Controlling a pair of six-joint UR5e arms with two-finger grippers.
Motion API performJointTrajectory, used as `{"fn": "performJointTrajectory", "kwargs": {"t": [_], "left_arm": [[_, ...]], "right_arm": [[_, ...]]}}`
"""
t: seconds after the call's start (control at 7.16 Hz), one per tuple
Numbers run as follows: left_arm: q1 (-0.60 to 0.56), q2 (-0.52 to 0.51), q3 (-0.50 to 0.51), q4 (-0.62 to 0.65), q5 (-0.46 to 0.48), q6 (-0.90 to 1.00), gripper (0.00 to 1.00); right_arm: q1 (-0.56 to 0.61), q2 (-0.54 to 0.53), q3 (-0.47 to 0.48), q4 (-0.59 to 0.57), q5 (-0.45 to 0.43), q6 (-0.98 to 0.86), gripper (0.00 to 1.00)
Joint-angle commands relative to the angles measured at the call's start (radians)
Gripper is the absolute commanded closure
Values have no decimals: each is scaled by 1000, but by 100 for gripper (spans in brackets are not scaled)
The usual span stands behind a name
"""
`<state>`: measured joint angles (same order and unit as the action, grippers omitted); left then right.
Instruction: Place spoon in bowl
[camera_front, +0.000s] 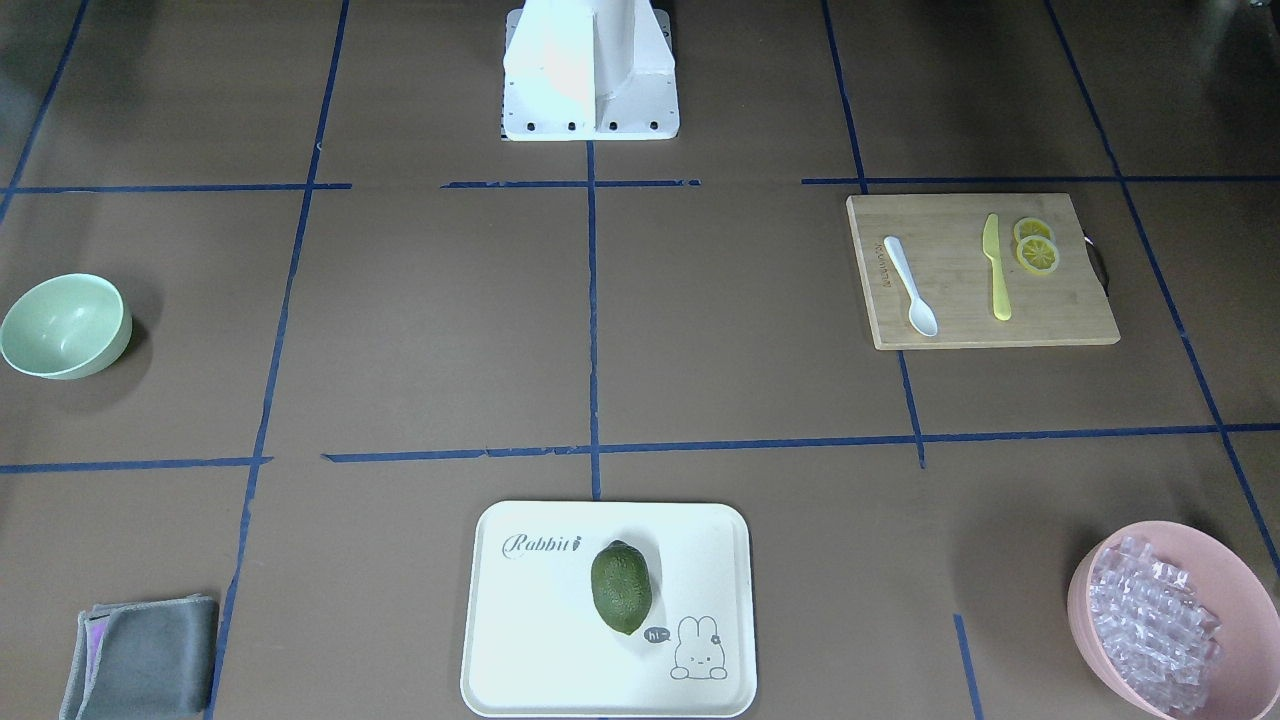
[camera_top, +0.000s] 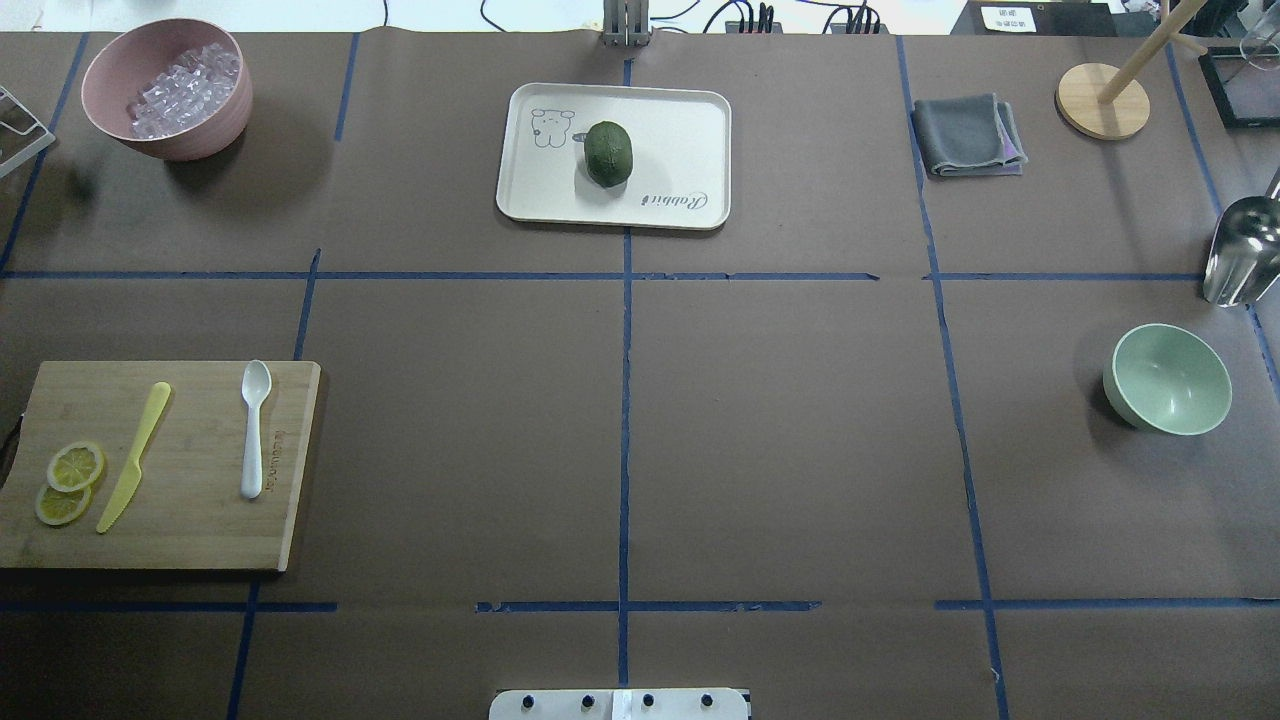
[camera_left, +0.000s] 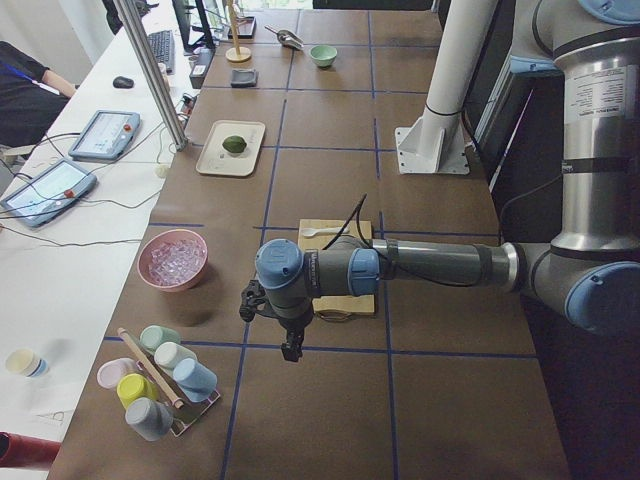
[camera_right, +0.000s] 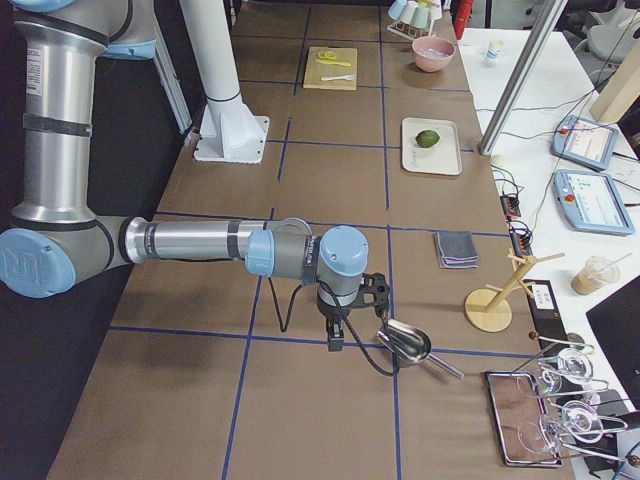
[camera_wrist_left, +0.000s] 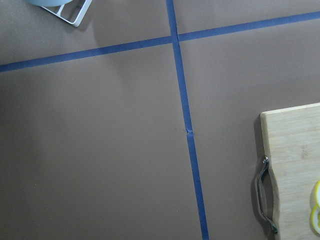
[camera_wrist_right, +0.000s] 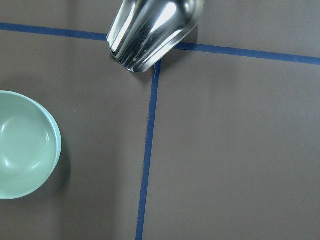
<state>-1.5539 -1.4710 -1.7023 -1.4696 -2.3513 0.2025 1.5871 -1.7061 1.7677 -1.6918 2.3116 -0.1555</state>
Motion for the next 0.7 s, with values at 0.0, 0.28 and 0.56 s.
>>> {"fn": "performJointTrajectory", "kwargs": {"t": [0.0,0.28,0.56], "left_arm": [[0,-3,-2,-2,-6,2,0],[0,0,0,0,-8,2,0],[0,1,0,-2,-8,2,0]], "right_arm": [[-10,9,1,0,2,2,0],[-62,10,4,50,87,39,0],[-171,-1,-34,299,95,329,0]]}}
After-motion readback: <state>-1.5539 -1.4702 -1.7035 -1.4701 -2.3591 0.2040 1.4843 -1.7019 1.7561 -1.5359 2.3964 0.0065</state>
